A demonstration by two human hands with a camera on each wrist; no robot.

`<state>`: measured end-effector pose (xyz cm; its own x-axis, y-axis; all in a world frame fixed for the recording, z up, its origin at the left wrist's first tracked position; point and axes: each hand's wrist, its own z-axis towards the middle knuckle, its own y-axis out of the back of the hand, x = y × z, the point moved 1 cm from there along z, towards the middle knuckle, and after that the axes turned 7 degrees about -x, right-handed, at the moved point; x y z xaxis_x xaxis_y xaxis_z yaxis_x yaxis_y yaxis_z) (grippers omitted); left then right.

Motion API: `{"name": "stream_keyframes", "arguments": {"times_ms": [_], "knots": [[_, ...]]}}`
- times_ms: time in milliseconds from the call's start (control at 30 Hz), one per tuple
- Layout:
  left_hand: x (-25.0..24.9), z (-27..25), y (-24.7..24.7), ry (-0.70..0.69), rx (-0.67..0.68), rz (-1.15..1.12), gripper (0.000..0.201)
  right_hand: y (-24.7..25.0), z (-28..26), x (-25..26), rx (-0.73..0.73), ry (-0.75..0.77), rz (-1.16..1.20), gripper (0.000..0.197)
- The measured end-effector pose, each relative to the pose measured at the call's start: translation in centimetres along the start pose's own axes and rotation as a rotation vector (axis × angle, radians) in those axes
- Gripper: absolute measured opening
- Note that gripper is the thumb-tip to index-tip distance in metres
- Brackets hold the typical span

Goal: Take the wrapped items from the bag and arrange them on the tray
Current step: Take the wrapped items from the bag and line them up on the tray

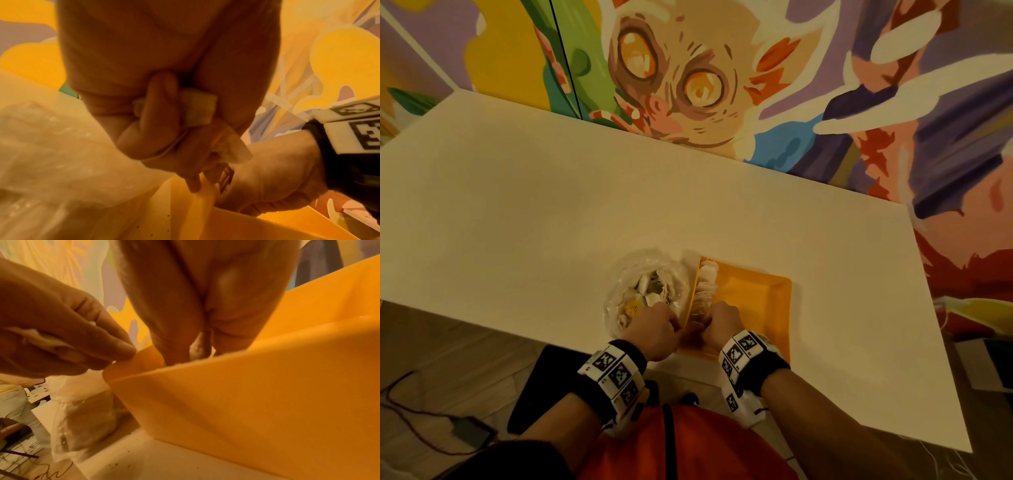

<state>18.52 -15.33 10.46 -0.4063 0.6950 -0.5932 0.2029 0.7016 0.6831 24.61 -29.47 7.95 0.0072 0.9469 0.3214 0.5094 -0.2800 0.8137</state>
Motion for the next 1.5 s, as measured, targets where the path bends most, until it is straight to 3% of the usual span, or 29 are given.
{"name": "stream_keyframes", "arguments": {"times_ms": [167,367,600,800,1067,1233,1300,1400,1500], "knots": [[0.0,0.0,0.0,-0.003,0.0,0.008,0.016,-0.4,0.4,-0.1,-0.024,-0.054,0.03,0.007],[0.1,0.1,-0.1,-0.005,0.005,0.002,0.018,-0.9,0.7,-0.7,-0.024,-0.109,0.083,0.039],[0.1,0.1,0.0,-0.015,0.008,0.01,0.018,-1.2,1.5,0.0,-0.062,-0.087,0.098,0.035],[-0.1,0.0,0.1,-0.029,0.003,0.02,0.019,-1.0,1.7,-0.4,-0.05,-0.085,0.134,0.044],[-0.1,0.1,0.3,-0.022,0.001,0.012,0.02,-0.5,1.0,-1.4,0.007,-0.03,0.254,0.018],[-0.2,-0.1,1.0,-0.041,-0.081,-0.122,0.025,0.2,0.5,-2.3,0.034,-0.082,0.414,0.045],[0.0,-0.1,1.5,-0.055,-0.147,-0.147,0.034,1.0,0.2,-2.6,-0.034,-0.088,0.467,0.039],[0.3,0.2,2.3,-0.131,-0.208,-0.227,0.04,2.6,-0.4,-2.0,-0.214,0.032,0.525,0.019],[0.3,0.4,2.6,-0.195,-0.222,-0.297,0.045,3.6,-0.9,-0.2,-0.208,0.158,0.692,0.004]]}}
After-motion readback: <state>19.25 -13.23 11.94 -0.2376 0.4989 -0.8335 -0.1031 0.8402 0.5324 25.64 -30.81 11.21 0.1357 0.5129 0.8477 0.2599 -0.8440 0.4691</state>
